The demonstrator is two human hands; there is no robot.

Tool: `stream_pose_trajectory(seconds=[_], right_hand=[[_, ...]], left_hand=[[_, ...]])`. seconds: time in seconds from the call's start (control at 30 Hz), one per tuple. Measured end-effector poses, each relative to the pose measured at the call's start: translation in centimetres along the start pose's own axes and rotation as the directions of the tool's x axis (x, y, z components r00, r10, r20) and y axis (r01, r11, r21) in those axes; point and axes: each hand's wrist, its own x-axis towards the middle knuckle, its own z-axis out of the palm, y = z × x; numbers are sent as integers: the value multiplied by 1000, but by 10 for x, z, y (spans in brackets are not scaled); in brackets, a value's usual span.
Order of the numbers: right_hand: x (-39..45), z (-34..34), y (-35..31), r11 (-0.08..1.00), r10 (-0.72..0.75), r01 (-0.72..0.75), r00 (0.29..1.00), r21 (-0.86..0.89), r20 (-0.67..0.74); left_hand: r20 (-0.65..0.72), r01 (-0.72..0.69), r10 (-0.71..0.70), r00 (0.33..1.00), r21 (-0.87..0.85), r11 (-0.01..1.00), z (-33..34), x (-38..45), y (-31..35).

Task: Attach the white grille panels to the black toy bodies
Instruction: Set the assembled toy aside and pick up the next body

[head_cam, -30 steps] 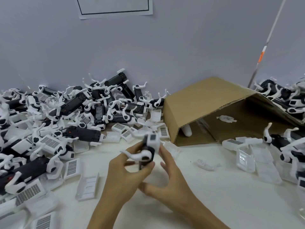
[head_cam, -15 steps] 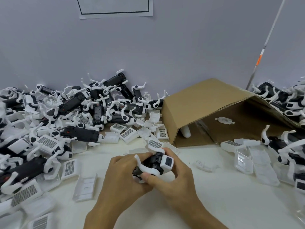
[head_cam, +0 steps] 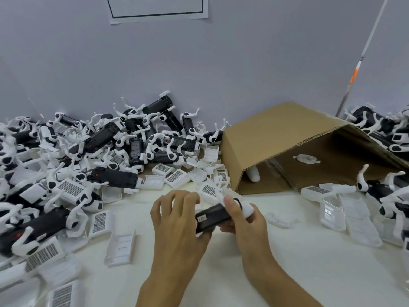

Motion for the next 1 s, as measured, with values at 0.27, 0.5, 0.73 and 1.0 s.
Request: stream_pose_trajectory(seconds=[0.27,0.5,0.73,1.0], right_hand=[[-3,2,-6,998,-28,23,996,59,79],[-23,3,0,730,-570,634,771,-257,283],[-21,3,7,581,-666,780,620,-232,415],[-24,8,6,432,-741,822,558,-371,374]], left_hand=[[-82,266,-357,930,-517,813,-8,2,7],[593,495,-495,635,-805,-329,-11,9,-2],[710,360,-419,566,-670,-649,-8,8,7],[733,354,-362,575,-623,-698,-8,4,8]])
